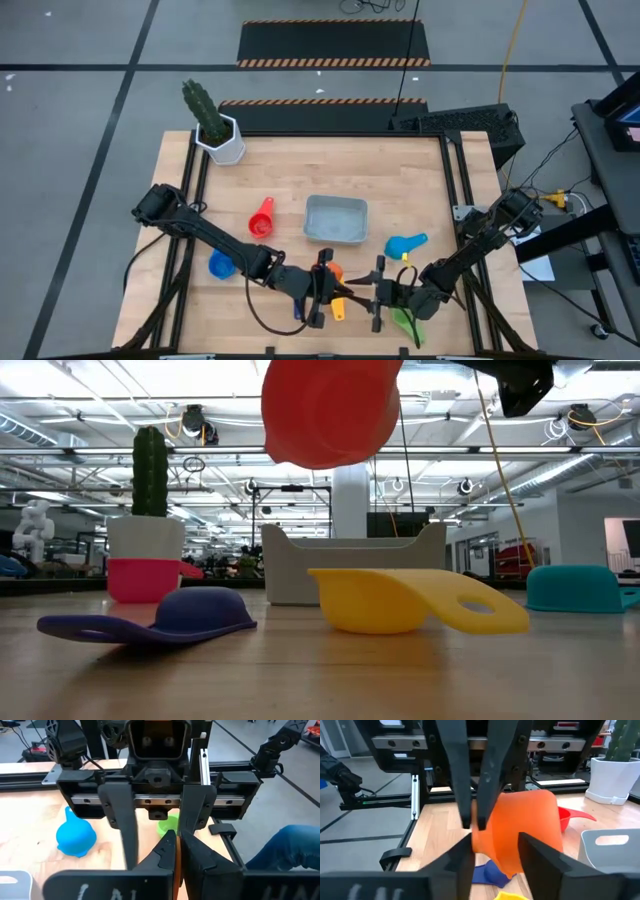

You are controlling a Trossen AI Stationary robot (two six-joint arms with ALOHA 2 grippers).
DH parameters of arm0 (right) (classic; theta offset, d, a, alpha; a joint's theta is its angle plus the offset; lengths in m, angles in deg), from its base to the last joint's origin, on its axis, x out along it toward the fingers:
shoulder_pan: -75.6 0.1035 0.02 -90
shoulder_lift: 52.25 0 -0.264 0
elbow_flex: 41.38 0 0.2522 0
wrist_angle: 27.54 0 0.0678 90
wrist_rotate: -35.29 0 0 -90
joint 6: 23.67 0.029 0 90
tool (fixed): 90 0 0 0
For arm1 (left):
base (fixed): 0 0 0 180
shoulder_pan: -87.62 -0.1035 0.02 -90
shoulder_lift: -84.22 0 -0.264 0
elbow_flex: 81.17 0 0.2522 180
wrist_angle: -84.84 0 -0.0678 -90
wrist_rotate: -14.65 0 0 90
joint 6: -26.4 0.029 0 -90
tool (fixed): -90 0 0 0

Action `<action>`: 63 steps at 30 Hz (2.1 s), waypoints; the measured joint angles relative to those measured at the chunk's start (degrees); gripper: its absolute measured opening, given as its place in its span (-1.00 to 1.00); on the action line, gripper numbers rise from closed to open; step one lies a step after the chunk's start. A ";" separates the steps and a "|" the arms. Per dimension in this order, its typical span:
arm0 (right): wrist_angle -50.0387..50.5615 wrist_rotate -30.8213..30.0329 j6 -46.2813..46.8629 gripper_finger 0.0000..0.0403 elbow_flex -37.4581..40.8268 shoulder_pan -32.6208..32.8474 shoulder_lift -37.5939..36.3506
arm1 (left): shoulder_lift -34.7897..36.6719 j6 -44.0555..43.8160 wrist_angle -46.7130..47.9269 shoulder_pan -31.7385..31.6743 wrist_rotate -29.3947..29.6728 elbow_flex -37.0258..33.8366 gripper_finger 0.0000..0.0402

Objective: Nest measuring cups in basket
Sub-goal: Put the orange measuring cup into the bin

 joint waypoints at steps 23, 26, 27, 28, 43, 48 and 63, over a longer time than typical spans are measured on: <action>5.89 1.31 -3.03 -0.99 0.02 -4.31 -6.53 | 4.35 4.33 -1.13 -0.42 4.42 -0.04 0.04; 8.41 1.28 -0.49 -1.00 0.02 -4.56 -7.73 | 7.66 4.71 2.28 0.48 4.44 0.02 0.05; 9.73 1.27 0.76 -1.00 0.02 -4.57 -8.24 | 8.34 4.74 3.25 0.75 4.47 0.04 0.04; 10.80 1.35 2.07 -1.00 0.04 -4.58 -8.74 | 8.92 4.75 4.21 0.90 4.47 0.11 0.03; 15.47 -2.39 23.94 -1.00 0.02 2.13 -9.22 | 13.01 4.62 12.19 5.24 6.45 0.06 -0.24; 16.45 -3.38 28.80 -1.00 0.02 5.33 -9.22 | 13.00 3.05 10.63 8.54 6.52 0.05 -0.24; 11.60 -16.81 23.16 -1.00 0.02 8.22 -9.22 | 13.00 8.86 8.13 19.18 15.79 0.04 -0.24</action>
